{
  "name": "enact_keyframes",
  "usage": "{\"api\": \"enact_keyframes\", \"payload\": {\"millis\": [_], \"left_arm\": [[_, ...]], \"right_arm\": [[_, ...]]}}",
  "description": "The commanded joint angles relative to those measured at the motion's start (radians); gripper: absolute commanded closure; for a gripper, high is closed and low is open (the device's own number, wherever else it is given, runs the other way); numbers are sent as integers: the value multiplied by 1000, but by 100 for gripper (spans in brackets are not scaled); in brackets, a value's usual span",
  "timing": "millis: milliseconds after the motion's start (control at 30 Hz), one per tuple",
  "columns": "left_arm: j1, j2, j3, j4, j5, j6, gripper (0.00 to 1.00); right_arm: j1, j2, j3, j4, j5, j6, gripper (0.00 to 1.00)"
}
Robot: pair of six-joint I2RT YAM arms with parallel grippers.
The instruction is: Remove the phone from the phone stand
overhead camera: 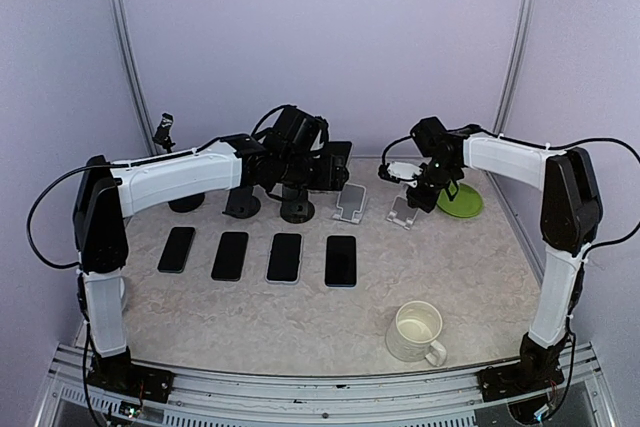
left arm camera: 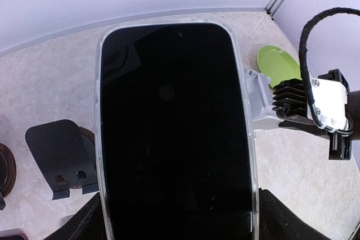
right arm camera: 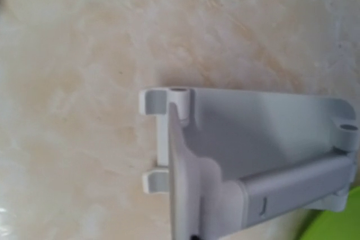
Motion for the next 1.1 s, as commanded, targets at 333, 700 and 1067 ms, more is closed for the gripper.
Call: {"api": "enact_keyframes", "payload": {"millis": [333,700,1067], "left_arm": [[20,-81,-49,82,42,-6,63],[-48,-113,-138,112,25,-16,66],[-198,-68,-177,144,-4,-78,66]], "right_arm": [[-9,24,-13,138,99,-81,50],[-17,-147,-77,329,164,107,0],[-47,-462,-336,443,148,493,0]]}}
